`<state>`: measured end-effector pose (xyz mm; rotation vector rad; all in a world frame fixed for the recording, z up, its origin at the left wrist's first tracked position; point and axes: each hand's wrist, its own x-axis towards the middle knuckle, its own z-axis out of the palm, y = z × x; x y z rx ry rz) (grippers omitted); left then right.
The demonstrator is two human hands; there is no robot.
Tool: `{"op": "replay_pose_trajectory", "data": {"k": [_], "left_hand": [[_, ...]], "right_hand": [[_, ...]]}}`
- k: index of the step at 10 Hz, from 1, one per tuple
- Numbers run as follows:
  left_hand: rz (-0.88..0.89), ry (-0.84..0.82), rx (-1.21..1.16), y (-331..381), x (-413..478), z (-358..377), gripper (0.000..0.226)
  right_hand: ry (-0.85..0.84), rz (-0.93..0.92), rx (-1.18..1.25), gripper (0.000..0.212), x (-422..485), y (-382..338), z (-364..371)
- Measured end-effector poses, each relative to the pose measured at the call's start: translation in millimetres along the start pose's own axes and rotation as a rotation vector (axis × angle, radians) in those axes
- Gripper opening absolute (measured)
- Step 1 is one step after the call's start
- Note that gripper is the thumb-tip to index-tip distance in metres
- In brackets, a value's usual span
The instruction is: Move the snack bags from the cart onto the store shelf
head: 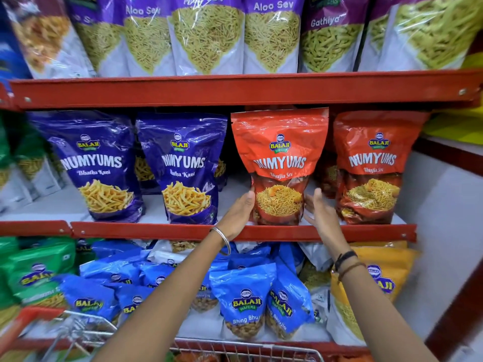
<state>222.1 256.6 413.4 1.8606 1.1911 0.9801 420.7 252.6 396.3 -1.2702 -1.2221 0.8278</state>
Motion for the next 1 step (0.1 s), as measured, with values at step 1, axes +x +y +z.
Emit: {"op": "replay_pose_trajectory", "data": {"k": [1], "left_hand": [[0.206,0.278,0.064,14.5,-19.5,-8.1,0.039]], "right_hand": [[0.166,-0.034,-0.049,0.058,-50.7,20.6,-11.0]]}}
